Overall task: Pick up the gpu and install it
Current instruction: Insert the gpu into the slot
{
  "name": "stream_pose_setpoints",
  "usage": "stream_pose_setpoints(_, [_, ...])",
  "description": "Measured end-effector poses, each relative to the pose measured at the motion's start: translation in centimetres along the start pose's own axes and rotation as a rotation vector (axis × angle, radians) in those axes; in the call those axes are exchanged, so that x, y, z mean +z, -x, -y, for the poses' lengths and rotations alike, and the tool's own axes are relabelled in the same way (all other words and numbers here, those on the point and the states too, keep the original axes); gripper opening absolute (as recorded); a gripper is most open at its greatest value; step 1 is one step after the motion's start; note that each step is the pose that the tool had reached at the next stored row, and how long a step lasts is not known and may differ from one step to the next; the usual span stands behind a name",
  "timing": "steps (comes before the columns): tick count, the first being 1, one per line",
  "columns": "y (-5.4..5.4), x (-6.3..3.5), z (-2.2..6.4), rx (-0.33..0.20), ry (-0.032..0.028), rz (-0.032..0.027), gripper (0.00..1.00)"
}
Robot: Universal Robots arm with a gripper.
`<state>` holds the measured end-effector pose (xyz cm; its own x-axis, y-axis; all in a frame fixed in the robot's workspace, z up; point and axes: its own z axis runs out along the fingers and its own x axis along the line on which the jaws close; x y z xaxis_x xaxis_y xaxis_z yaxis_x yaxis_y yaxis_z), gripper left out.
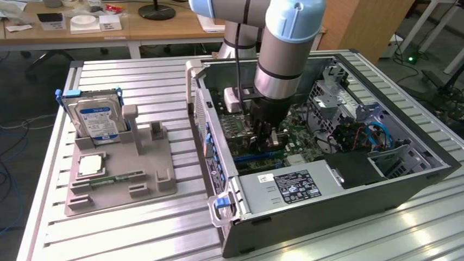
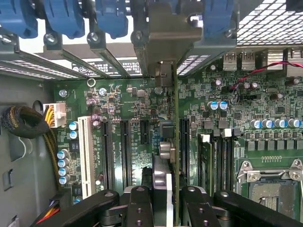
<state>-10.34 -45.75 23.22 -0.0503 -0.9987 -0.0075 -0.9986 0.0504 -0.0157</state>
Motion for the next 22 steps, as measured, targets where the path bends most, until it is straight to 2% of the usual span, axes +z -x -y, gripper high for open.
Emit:
stream_pose_setpoints(12, [-0.01, 0.58, -0.05, 0.000, 0.0001, -0.0001, 0.28])
stream_pose_setpoints(22, [0.06, 0.62, -0.06, -0.002, 0.0000, -0.0018, 0.28])
